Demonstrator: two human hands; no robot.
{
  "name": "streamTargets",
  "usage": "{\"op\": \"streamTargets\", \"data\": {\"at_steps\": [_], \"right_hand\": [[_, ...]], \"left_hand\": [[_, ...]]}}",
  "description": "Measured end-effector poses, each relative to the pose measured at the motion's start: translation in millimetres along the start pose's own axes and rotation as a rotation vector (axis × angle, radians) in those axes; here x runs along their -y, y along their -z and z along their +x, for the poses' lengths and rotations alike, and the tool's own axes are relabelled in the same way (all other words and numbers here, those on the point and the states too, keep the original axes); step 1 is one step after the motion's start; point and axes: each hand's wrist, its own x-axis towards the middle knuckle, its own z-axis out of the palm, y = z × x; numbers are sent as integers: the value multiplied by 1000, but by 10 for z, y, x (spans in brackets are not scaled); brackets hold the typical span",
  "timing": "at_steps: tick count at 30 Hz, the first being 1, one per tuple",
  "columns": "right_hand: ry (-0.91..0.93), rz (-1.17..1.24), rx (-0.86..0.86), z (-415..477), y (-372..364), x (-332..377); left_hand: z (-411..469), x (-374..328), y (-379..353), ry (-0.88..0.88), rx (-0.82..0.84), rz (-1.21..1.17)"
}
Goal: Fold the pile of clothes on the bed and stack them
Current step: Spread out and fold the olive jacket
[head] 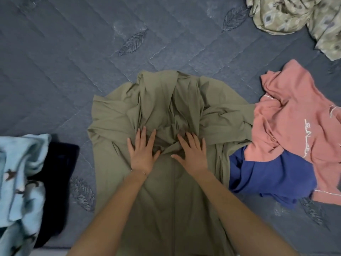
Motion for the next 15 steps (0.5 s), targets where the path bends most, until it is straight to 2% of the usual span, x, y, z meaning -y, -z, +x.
{"op": "streamTargets", "data": {"at_steps": [3, 6, 11, 15], "right_hand": [[35, -118, 104, -78, -82, -87], [55, -169, 152, -162, -70, -152], [94, -144, 117, -492, -77, -241], [58, -149, 128, -963, -235, -322]], "left_hand": [[-61, -94, -103, 136, 53, 86], [-107, -210, -96, 199, 93, 17], [-548, -269, -26, 117, -42, -79], [-1038, -228, -40, 79, -20, -84]]}}
